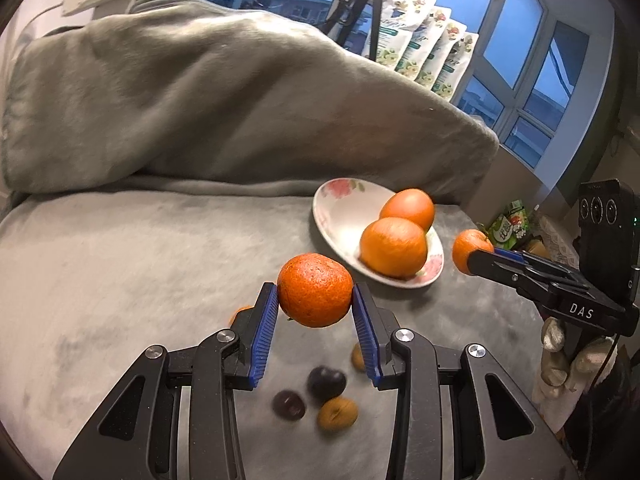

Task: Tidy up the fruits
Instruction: 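Carry the stemmed tangerine with the right tool over the floral plate, then lower the tangerine onto the plate and open the right tool, then move the right tool back to the brown round fruit near the plums, then close the right tool on the brown fruit and lift it, then carry the brown fruit with the right tool over the plate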

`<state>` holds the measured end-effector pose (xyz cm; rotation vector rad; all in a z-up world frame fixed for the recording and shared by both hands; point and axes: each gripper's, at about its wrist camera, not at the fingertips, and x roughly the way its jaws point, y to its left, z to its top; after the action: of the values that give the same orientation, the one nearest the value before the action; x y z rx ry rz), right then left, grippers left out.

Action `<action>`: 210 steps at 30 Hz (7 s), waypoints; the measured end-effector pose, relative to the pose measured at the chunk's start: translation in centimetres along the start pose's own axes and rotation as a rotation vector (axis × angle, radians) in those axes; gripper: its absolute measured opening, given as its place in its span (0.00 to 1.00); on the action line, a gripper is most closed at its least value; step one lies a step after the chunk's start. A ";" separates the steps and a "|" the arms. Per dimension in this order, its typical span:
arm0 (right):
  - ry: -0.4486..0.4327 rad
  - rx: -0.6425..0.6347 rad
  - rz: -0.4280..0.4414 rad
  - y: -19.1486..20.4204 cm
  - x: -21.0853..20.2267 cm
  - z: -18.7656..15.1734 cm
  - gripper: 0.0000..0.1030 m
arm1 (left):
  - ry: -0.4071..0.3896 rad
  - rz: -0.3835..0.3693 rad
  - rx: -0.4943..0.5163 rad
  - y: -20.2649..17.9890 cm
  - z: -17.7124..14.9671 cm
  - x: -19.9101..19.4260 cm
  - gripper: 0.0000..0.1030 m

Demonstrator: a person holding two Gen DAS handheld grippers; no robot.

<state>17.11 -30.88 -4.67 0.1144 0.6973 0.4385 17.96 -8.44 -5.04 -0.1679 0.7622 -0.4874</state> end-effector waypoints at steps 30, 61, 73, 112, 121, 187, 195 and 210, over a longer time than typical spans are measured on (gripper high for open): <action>0.026 -0.023 -0.080 -3.5 6.3 6.5 0.38 | 0.061 -0.028 0.039 -1.4 4.5 6.9 0.35; -0.038 0.000 -0.160 -4.2 6.4 8.3 0.90 | 0.079 -0.041 0.067 -2.7 5.0 8.1 0.70; -0.077 0.012 -0.168 -4.0 4.0 8.2 0.90 | 0.054 -0.029 0.072 -2.8 4.8 6.4 0.71; 0.126 -0.292 0.118 8.1 1.3 -2.9 0.49 | 0.061 0.029 0.009 2.5 -3.8 -3.6 0.43; 0.163 -0.285 0.139 8.1 1.5 -4.1 0.46 | 0.115 0.013 0.033 1.8 -5.2 -2.4 0.37; 0.239 -0.295 0.132 9.0 5.1 -6.5 0.27 | 0.183 -0.005 0.047 2.2 -5.2 0.1 0.20; 0.176 -0.246 0.102 7.2 2.7 -5.4 0.27 | 0.123 -0.016 0.043 1.9 -3.3 -1.2 0.20; 0.046 -0.162 0.009 1.9 0.0 -0.6 0.27 | 0.064 -0.046 0.080 -0.5 1.0 0.4 0.20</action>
<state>16.05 -29.17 -4.68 -0.0457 0.7036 0.5055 18.73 -9.10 -4.36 -0.0959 0.8012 -0.5679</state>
